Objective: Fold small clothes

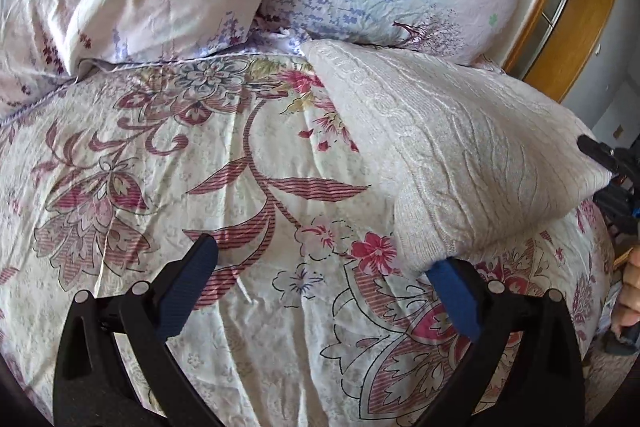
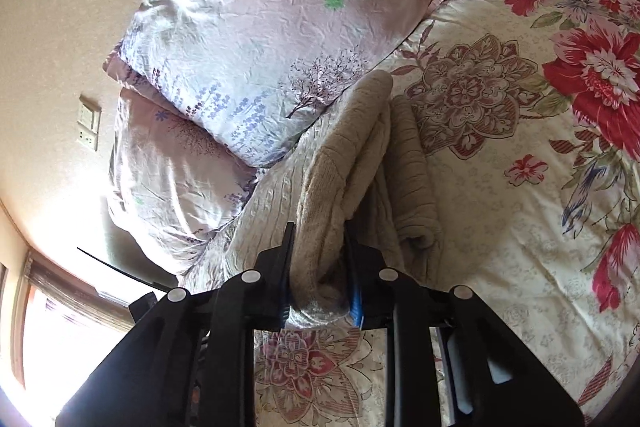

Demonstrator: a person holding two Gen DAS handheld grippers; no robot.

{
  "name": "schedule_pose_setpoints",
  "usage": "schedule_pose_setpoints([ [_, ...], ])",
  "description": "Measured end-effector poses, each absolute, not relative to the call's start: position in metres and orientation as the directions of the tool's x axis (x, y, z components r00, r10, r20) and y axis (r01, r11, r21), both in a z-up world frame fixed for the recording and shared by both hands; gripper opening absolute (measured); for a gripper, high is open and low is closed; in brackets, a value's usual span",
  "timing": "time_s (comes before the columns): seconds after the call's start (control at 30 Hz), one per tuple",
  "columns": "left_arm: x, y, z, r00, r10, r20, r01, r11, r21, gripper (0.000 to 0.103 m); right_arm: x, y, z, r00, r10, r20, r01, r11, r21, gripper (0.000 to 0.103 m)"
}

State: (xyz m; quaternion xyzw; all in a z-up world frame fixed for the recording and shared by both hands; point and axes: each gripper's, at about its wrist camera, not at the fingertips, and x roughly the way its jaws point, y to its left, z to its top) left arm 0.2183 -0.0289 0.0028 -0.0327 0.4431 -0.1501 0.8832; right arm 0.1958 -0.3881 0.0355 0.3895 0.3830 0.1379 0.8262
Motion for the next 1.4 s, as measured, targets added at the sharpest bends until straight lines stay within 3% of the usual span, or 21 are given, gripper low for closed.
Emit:
schedule_pose_setpoints([
  [0.13, 0.214, -0.023, 0.004, 0.573, -0.302, -0.762, 0.209, 0.953, -0.220, 0.099, 0.198, -0.395, 0.001, 0.614, 0.502, -0.609, 0.179, 0.663, 0.727, 0.022],
  [0.33, 0.208, -0.013, 0.007, 0.561, -0.357, -0.746, 0.209, 0.934, -0.290, 0.099, 0.194, -0.397, -0.007, 0.593, 0.524, -0.611, 0.179, 0.654, 0.735, 0.024],
  [0.43, 0.198, -0.007, 0.012, 0.565, -0.350, -0.747, 0.235, 0.936, -0.261, 0.099, 0.192, -0.399, 0.003, 0.598, 0.524, -0.606, 0.166, 0.659, 0.733, 0.049],
  [0.47, 0.193, -0.001, 0.016, 0.586, -0.332, -0.739, 0.230, 0.943, -0.242, 0.100, 0.191, -0.403, 0.006, 0.610, 0.517, -0.601, 0.164, 0.659, 0.734, 0.063],
  [0.5, 0.189, 0.008, 0.021, 0.611, -0.315, -0.726, 0.218, 0.949, -0.228, 0.100, 0.190, -0.409, 0.009, 0.623, 0.505, -0.597, 0.167, 0.661, 0.732, 0.068],
  [0.63, 0.201, 0.031, 0.045, 0.654, -0.335, -0.678, 0.172, 0.939, -0.297, 0.101, 0.203, -0.431, 0.016, 0.654, 0.488, -0.577, 0.184, 0.638, 0.748, 0.068],
  [0.73, 0.237, 0.018, 0.048, 0.574, -0.454, -0.682, 0.194, 0.884, -0.425, 0.101, 0.226, -0.433, 0.018, 0.652, 0.483, -0.584, 0.188, 0.644, 0.741, 0.068],
  [0.83, 0.279, -0.005, 0.035, 0.483, -0.506, -0.715, 0.166, 0.854, -0.493, 0.101, 0.251, -0.428, 0.016, 0.635, 0.497, -0.591, 0.189, 0.642, 0.743, 0.066],
  [0.93, 0.310, -0.027, 0.019, 0.415, -0.519, -0.747, 0.131, 0.847, -0.516, 0.101, 0.271, -0.422, 0.012, 0.615, 0.487, -0.621, 0.198, 0.666, 0.719, 0.054],
  [1.03, 0.325, -0.044, 0.009, 0.391, -0.533, -0.750, 0.134, 0.839, -0.527, 0.101, 0.283, -0.418, 0.006, 0.602, 0.482, -0.637, 0.197, 0.683, 0.704, 0.040],
  [1.1, 0.331, -0.051, 0.006, 0.393, -0.558, -0.731, 0.141, 0.822, -0.551, 0.098, 0.290, -0.413, 0.001, 0.585, 0.495, -0.642, 0.189, 0.687, 0.702, 0.022],
  [1.17, 0.334, -0.056, 0.005, 0.399, -0.581, -0.709, 0.153, 0.805, -0.574, 0.085, 0.291, -0.408, -0.002, 0.580, 0.498, -0.645, 0.177, 0.696, 0.696, 0.018],
  [1.2, 0.335, -0.059, 0.004, 0.388, -0.611, -0.690, 0.166, 0.783, -0.599, 0.067, 0.290, -0.406, 0.000, 0.585, 0.499, -0.639, 0.166, 0.698, 0.697, 0.016],
  [1.27, 0.335, -0.062, 0.004, 0.395, -0.606, -0.690, 0.162, 0.785, -0.597, 0.060, 0.289, -0.403, 0.005, 0.596, 0.512, -0.618, 0.147, 0.687, 0.712, 0.015],
  [1.4, 0.331, -0.054, 0.014, 0.399, -0.640, -0.657, 0.223, 0.763, -0.607, 0.037, 0.287, -0.398, 0.020, 0.610, 0.589, -0.529, 0.080, 0.619, 0.781, 0.014],
])
